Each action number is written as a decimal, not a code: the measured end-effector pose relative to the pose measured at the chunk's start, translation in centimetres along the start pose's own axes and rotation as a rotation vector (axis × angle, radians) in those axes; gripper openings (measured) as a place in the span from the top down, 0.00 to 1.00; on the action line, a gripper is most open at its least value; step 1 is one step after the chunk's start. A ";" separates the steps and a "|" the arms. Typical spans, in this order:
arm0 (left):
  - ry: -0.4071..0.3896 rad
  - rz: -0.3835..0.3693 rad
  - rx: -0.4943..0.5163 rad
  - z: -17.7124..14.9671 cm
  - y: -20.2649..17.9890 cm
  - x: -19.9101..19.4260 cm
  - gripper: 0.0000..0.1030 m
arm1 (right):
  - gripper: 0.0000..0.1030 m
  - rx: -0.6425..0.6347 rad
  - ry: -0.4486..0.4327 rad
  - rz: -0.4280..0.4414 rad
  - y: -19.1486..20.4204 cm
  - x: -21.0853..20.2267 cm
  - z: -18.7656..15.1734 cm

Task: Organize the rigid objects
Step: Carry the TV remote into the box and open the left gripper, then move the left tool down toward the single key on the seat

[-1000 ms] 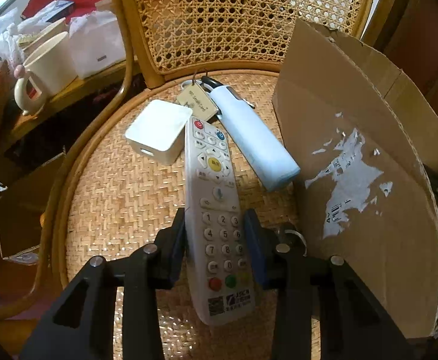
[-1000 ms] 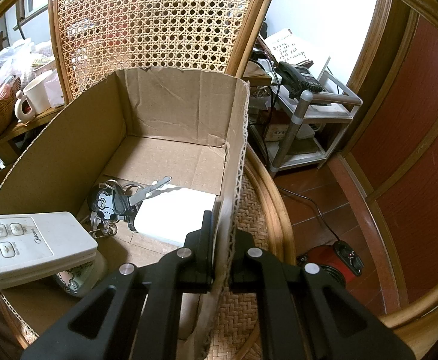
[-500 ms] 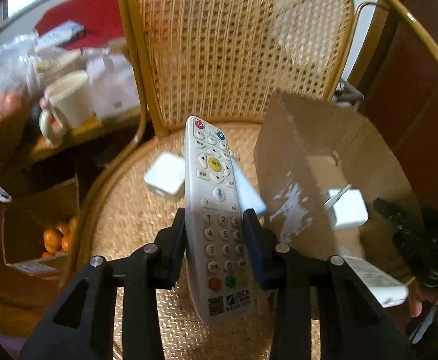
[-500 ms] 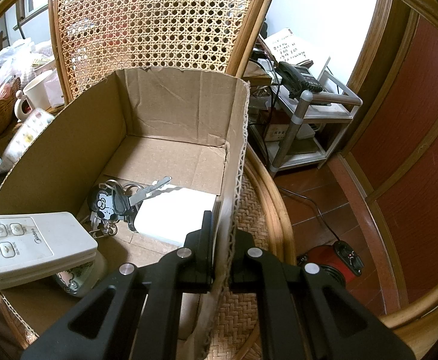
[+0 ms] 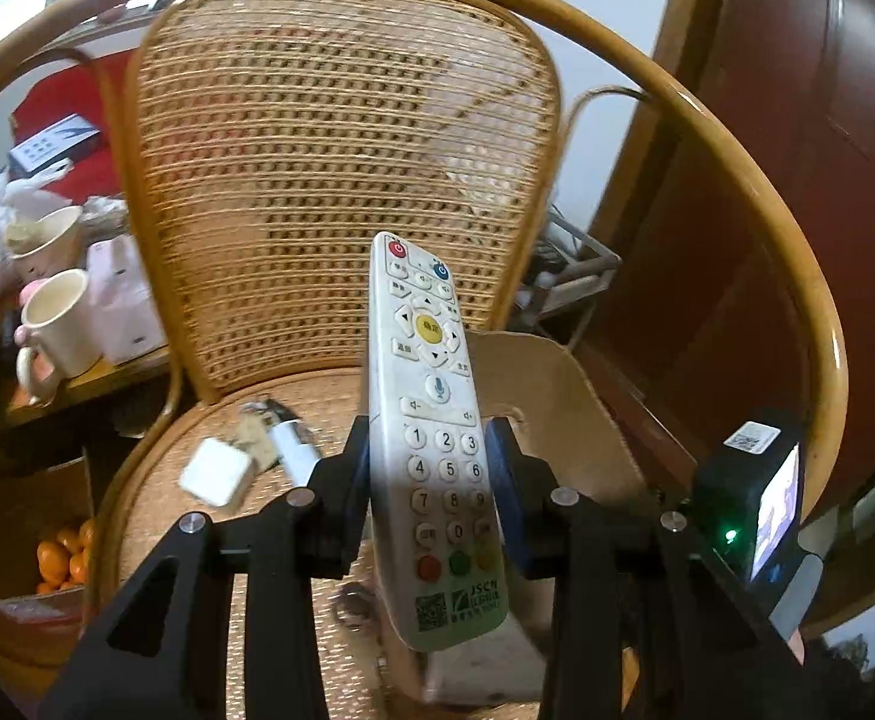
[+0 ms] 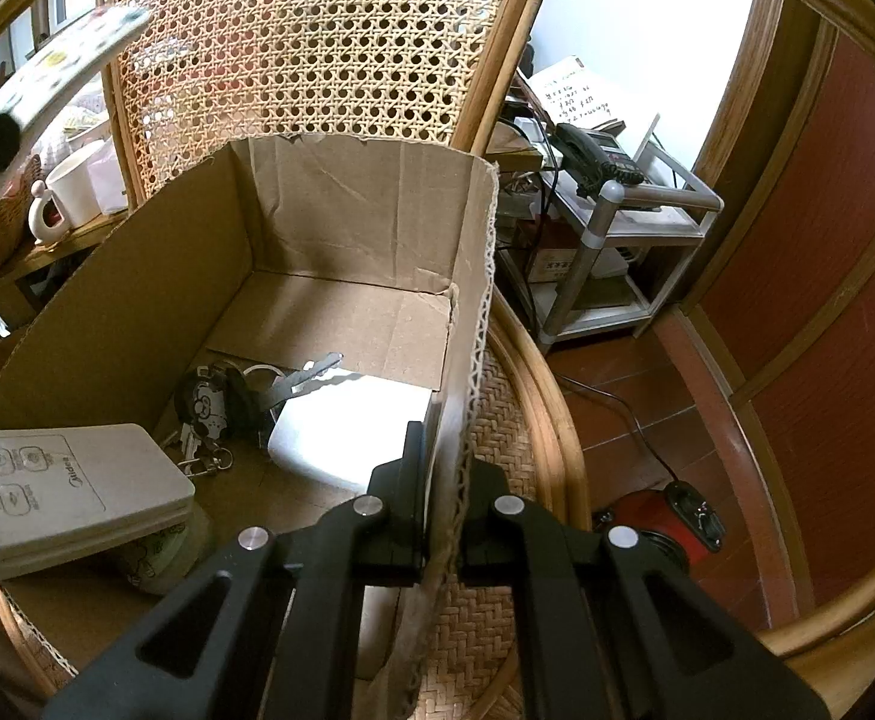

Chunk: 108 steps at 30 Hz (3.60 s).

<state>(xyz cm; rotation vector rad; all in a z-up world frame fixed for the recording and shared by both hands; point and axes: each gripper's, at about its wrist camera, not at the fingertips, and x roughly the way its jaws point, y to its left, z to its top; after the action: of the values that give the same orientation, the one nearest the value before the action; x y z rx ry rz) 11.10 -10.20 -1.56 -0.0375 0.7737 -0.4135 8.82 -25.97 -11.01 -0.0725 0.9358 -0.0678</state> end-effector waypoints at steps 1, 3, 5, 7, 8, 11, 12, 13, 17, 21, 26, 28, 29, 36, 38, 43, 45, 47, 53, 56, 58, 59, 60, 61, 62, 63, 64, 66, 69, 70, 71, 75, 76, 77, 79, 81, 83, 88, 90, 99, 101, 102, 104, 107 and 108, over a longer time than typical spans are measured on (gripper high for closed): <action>0.011 -0.002 0.010 -0.1 -0.5 0.4 0.66 | 0.92 0.001 -0.001 0.000 0.0 0.0 0.0; 0.036 -0.001 0.022 -0.4 -1.1 1.2 0.66 | 0.92 0.001 -0.001 0.001 0.0 0.0 0.0; 0.064 0.024 0.019 -0.8 -1.3 2.1 0.66 | 0.92 0.001 -0.002 0.002 0.1 0.1 -0.2; 0.081 0.040 0.022 -1.1 -1.5 2.8 0.66 | 0.92 0.001 -0.002 0.003 0.1 0.1 -0.2; 0.089 0.043 0.021 -1.2 -1.6 3.1 0.66 | 0.92 0.001 -0.002 0.003 0.1 0.1 -0.2; 0.107 0.039 0.040 -1.8 -2.0 3.5 0.65 | 0.92 0.001 -0.002 0.003 0.1 0.1 -0.2; 0.113 0.040 0.049 -1.8 -2.1 3.7 0.65 | 0.92 0.001 -0.002 0.003 0.1 0.1 -0.2; 0.121 0.043 0.060 -1.9 -2.2 3.9 0.65 | 0.92 0.001 -0.002 0.003 0.1 0.1 -0.2; 0.149 0.079 0.098 -2.4 -2.4 4.4 0.69 | 0.92 0.001 -0.002 0.003 0.1 0.1 -0.2; 0.117 0.050 0.087 -1.7 -2.0 3.9 0.69 | 0.92 0.002 -0.001 0.003 0.0 0.2 -0.2; 0.110 0.043 0.068 -1.5 -1.5 3.3 0.66 | 0.92 0.010 0.003 0.006 0.0 0.4 -0.3; 0.110 0.039 0.056 -1.5 -1.2 3.1 0.65 | 0.92 0.008 0.003 0.006 0.1 0.3 -0.3; 0.106 0.036 0.054 -1.5 -1.0 2.8 0.62 | 0.92 0.008 0.003 0.007 0.1 0.3 -0.3; 0.009 0.086 0.038 -1.7 0.7 -0.3 0.19 | 0.92 0.006 0.005 0.007 0.1 0.2 -0.3; -0.012 0.120 0.021 -1.7 1.7 -1.1 0.09 | 0.92 0.007 0.005 0.008 0.1 0.2 -0.3; -0.021 0.183 -0.017 -2.0 4.5 -1.7 0.05 | 0.92 0.006 0.005 0.008 0.1 0.2 -0.3; 0.011 0.179 -0.068 -2.2 6.4 -1.5 0.05 | 0.92 0.007 0.005 0.008 0.1 0.2 -0.3; 0.029 0.171 -0.103 -2.6 8.0 -1.4 0.05 | 0.92 0.007 0.005 0.008 0.1 0.2 -0.3; 0.096 0.155 -0.057 -3.8 10.2 -0.6 0.05 | 0.92 0.007 0.005 0.008 0.1 0.2 -0.3; 0.159 0.131 -0.014 -4.8 10.5 0.7 0.05 | 0.92 0.007 0.005 0.008 0.1 0.2 -0.3; 0.198 0.113 0.011 -5.4 10.3 1.6 0.05 | 0.92 0.007 0.005 0.008 0.1 0.2 -0.3; 0.221 0.107 0.037 -5.8 10.0 2.2 0.05 | 0.92 0.007 0.005 0.008 0.1 0.2 -0.3; 0.236 0.104 0.061 -6.1 9.8 2.6 0.05 | 0.92 0.007 0.006 0.008 0.1 0.2 -0.3; 0.255 0.103 0.090 -6.5 9.6 3.1 0.05 | 0.92 0.006 0.006 0.009 0.1 0.2 -0.3; 0.269 0.103 0.108 -6.9 9.4 3.5 0.05 | 0.92 0.006 0.005 0.009 0.1 0.2 -0.3; 0.285 0.103 0.123 -7.3 9.3 4.0 0.05 | 0.92 0.006 0.006 0.010 0.0 0.2 -0.3; 0.298 0.103 0.134 -7.6 9.3 4.4 0.05 | 0.92 0.006 0.006 0.012 0.0 0.2 -0.3; 0.311 0.106 0.142 -7.9 9.2 4.8 0.05 | 0.92 0.005 0.005 0.013 0.0 0.1 -0.3; 0.322 0.092 0.140 -8.2 9.2 5.4 0.05 | 0.91 0.006 0.005 0.013 0.0 0.1 -0.3; 0.329 0.084 0.140 -8.3 9.3 5.6 0.05 | 0.91 0.005 0.005 0.013 0.0 0.1 -0.3; 0.338 0.071 0.142 -8.4 9.3 5.7 0.05 | 0.91 0.005 0.005 0.013 0.0 0.1 -0.3; 0.369 0.038 0.180 -9.0 8.9 6.0 0.05 | 0.91 0.004 0.006 0.014 0.0 0.1 -0.3; 0.386 0.018 0.186 -9.2 8.8 6.2 0.05 | 0.91 0.004 0.006 0.014 0.0 0.1 -0.4; 0.404 -0.001 0.184 -9.3 8.8 6.3 0.05 | 0.91 0.004 0.006 0.014 0.0 0.1 -0.4; 0.431 -0.030 0.191 -9.6 8.5 6.6 0.05 | 0.91 0.004 0.006 0.014 0.0 0.1 -0.3; 0.441 -0.015 0.233 -10.0 7.9 6.8 0.05 | 0.91 0.004 0.006 0.014 0.0 0.1 -0.4; 0.459 -0.016 0.249 -10.3 7.8 7.0 0.05 | 0.91 0.004 0.006 0.014 0.0 0.1 -0.3; 0.496 -0.060 0.218 -10.4 8.4 7.0 0.05 | 0.91 0.003 0.006 0.015 0.0 0.1 -0.3; 0.511 -0.091 0.247 -10.7 8.3 6.8 0.05 | 0.91 0.003 0.006 0.014 0.0 0.1 -0.4; 0.548 -0.028 0.334 -11.9 6.2 8.3 0.03 | 0.91 0.003 0.006 0.014 0.0 0.1 -0.4; 0.550 -0.008 0.341 -11.8 6.0 8.7 0.01 | 0.91 0.004 0.007 0.015 0.0 0.1 -0.4; 0.549 -0.006 0.346 -11.7 6.0 8.7 0.01 | 0.91 0.004 0.007 0.015 0.0 0.1 -0.4; 0.546 -0.004 0.360 -11.7 5.7 8.9 0.01 | 0.91 0.003 0.007 0.015 0.0 0.1 -0.4; 0.551 0.006 0.366 -11.5 6.0 8.7 0.01 | 0.91 0.003 0.007 0.014 0.0 0.1 -0.3; 0.549 0.020 0.366 -11.4 6.2 8.5 0.01 | 0.91 0.003 0.007 0.014 0.0 0.1 -0.4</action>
<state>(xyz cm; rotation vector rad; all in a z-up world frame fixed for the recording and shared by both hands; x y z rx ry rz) 10.90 -6.37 -16.63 0.4424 1.2239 -0.5500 8.58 -25.96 -11.27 -0.0628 0.9431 -0.0567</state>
